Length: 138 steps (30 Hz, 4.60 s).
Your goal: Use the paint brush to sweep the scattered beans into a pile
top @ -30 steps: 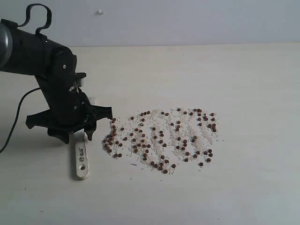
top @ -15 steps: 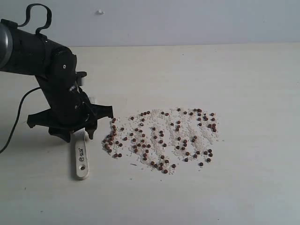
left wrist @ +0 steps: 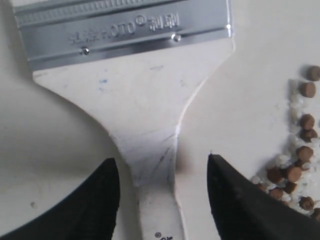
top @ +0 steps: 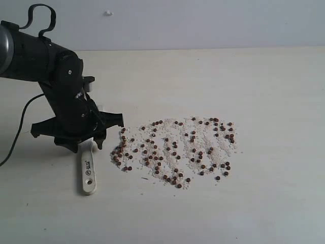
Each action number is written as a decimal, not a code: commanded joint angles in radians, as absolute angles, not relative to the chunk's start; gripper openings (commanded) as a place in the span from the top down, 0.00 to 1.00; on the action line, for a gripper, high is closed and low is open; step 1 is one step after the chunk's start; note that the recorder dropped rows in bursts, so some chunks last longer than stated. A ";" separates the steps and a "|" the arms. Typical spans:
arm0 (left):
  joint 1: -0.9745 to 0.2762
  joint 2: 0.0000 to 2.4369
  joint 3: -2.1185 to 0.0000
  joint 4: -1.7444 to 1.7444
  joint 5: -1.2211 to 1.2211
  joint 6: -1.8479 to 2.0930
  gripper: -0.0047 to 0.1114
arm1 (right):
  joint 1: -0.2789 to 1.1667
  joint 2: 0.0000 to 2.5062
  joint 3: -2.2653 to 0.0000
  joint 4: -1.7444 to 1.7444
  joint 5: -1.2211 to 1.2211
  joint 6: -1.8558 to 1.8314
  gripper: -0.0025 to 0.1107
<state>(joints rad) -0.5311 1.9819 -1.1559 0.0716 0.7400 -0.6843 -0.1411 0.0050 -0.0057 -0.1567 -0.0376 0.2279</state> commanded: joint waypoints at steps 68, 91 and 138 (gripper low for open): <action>-0.548 1.943 -1.162 0.125 0.758 -0.545 0.96 | -0.139 0.000 0.000 -0.156 -0.047 0.222 0.98; -0.548 1.770 -1.146 0.008 0.708 -0.195 0.96 | -0.139 0.000 0.000 -0.156 -0.047 0.222 0.98; -0.546 1.578 -1.050 -0.301 0.728 0.367 0.96 | -0.113 0.000 0.000 -0.184 -0.454 0.620 0.98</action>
<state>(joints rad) -0.5457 1.5921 -1.0499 -0.2941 0.7477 0.3533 -0.1262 0.0050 -0.0057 -0.1738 -0.4537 0.3710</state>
